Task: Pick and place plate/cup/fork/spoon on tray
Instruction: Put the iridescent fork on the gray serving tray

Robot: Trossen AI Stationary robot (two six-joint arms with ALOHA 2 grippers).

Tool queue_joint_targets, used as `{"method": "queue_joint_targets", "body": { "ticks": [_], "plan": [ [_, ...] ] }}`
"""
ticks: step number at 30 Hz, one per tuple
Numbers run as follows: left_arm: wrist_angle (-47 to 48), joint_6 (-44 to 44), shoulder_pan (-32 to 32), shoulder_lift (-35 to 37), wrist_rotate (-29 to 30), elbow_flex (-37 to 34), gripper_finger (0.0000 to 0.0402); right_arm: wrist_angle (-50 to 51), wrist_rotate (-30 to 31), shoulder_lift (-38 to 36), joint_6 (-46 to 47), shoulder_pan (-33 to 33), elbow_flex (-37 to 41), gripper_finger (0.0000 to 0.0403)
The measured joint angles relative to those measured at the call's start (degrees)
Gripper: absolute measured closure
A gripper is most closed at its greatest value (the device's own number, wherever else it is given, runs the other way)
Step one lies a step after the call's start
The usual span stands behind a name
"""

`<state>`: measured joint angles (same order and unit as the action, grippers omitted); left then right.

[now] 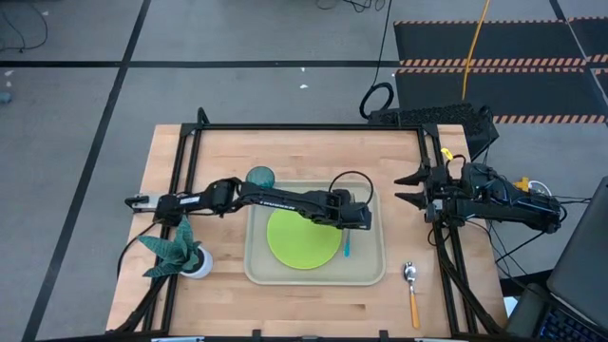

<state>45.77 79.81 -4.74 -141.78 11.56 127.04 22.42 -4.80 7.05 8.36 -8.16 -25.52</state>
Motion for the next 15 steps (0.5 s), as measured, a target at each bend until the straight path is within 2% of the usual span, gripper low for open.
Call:
{"method": "queue_joint_targets", "body": {
  "ticks": [5,9,15],
  "plan": [
    [-0.90,-2.63,0.11,0.38,0.02,0.07,0.0365,0.98,-0.52,0.00,2.06,0.00,0.00,0.0222],
    [-2.93,-3.64,0.17,0.24,-0.31,0.07,0.0358,1.00,-5.33,0.00,3.66,0.00,0.00,0.0222],
    [-3.52,-4.62,-0.30,0.29,-0.60,0.07,0.0314,1.13,-9.40,0.00,5.28,0.02,0.00,0.0222]
  ]
}}
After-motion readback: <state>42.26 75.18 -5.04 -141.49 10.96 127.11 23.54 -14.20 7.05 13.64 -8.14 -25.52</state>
